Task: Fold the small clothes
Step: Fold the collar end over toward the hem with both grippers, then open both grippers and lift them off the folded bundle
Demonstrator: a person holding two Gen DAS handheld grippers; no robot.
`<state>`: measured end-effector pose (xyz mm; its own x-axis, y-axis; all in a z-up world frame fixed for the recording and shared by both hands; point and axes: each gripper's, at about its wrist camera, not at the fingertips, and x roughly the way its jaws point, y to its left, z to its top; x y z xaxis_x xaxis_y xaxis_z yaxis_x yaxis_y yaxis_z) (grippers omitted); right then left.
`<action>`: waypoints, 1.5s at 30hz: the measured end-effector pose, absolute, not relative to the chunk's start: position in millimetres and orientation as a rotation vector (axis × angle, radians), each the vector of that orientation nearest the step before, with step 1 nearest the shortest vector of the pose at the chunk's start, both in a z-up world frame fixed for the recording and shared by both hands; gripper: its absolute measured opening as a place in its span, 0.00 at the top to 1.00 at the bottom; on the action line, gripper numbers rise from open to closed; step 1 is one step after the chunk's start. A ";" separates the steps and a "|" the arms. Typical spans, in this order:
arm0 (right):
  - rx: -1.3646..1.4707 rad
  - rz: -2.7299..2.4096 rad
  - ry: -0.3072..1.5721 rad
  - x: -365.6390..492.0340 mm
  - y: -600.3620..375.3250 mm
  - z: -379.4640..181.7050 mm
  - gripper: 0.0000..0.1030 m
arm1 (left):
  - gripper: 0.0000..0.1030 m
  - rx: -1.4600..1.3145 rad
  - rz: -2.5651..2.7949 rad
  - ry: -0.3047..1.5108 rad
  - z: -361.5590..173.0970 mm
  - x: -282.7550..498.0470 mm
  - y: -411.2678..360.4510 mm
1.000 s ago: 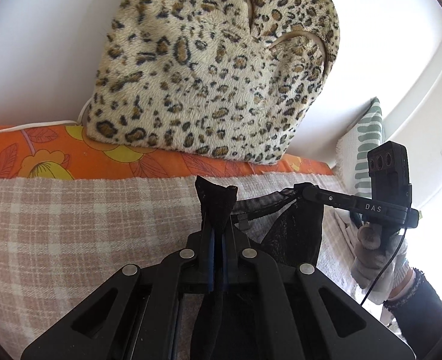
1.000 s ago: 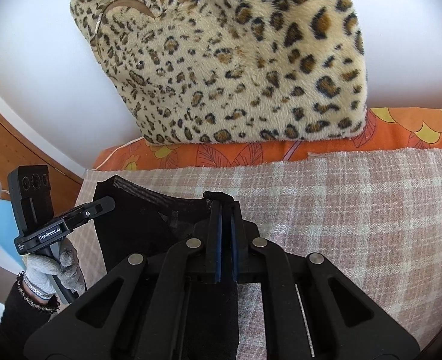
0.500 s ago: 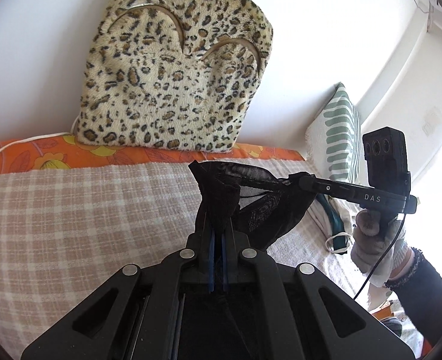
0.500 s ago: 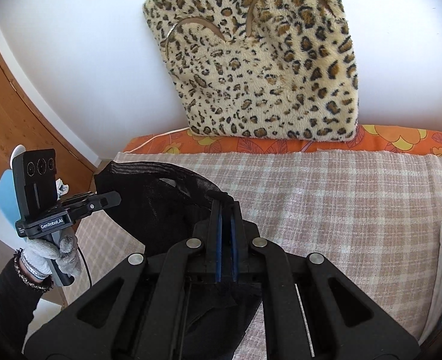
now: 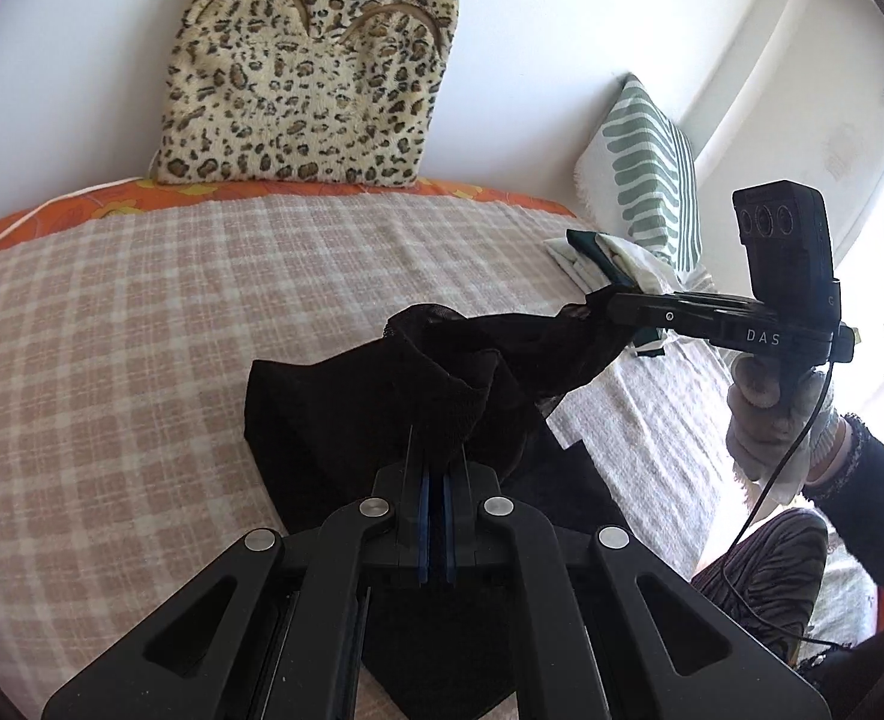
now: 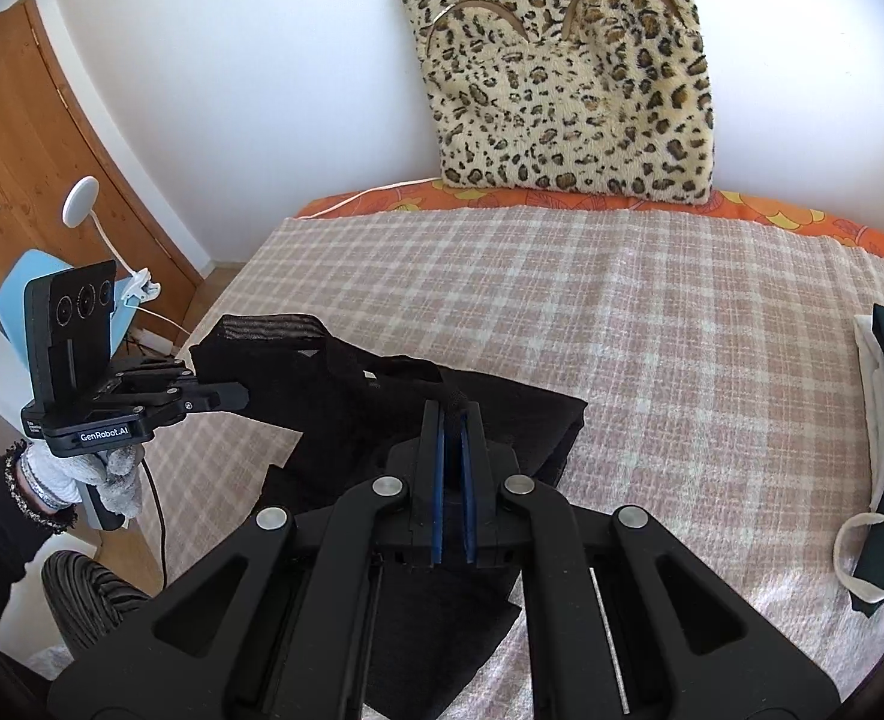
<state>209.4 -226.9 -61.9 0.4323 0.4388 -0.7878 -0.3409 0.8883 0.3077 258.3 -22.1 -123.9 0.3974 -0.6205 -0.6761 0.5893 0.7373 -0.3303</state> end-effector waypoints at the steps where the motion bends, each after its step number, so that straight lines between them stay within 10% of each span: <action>1: 0.093 0.485 1.020 199.3 -226.2 -67.0 0.94 | 0.98 -0.028 -0.762 0.884 -129.4 250.5 -20.8; 34: -0.155 0.466 1.079 81.5 -219.8 -97.4 0.94 | 0.91 0.216 -0.725 0.898 -164.3 167.4 -6.6; 45: -0.010 0.620 1.039 65.3 -239.5 -66.6 0.71 | 0.89 0.172 -0.661 0.879 -138.7 159.5 39.6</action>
